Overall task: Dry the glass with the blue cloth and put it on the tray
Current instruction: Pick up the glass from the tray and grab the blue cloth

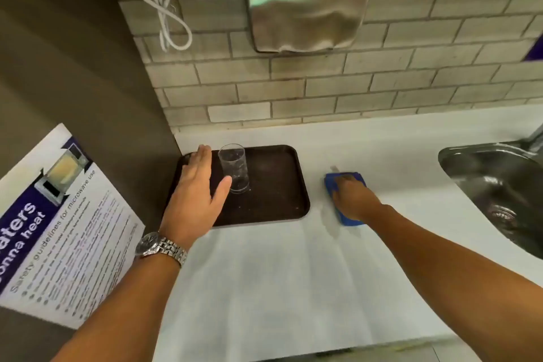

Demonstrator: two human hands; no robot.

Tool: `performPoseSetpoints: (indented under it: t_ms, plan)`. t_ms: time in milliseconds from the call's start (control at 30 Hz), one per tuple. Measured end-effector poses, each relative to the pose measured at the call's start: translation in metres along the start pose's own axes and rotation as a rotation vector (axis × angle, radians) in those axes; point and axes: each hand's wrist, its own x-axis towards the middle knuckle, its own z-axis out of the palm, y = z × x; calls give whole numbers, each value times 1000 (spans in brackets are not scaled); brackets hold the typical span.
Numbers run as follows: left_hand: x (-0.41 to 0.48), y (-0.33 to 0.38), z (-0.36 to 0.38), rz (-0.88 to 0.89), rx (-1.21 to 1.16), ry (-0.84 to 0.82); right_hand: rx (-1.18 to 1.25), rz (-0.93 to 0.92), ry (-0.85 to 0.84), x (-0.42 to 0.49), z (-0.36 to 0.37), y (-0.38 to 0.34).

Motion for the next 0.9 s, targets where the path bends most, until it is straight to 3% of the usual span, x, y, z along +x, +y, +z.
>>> performPoseSetpoints:
  t_ms: [167, 333, 500, 633, 733, 900]
  plan:
    - [5, -15, 12, -47, 21, -31, -29, 76, -82, 3, 18, 17]
    - [18, -19, 20, -149, 34, -74, -194, 99, -4, 21, 36, 38]
    - [34, -31, 41, -265, -58, -71, -88, 52, 89, 46, 37, 49]
    - [60, -38, 71, -402, -269, -58, 259, 30, 209, 43, 26, 45]
    - [79, -46, 91, -522, -383, -38, 607, 88, 192, 24, 16, 39]
    - [104, -59, 110, -620, -522, -73, 942, 150, 139, -12, 15, 36]
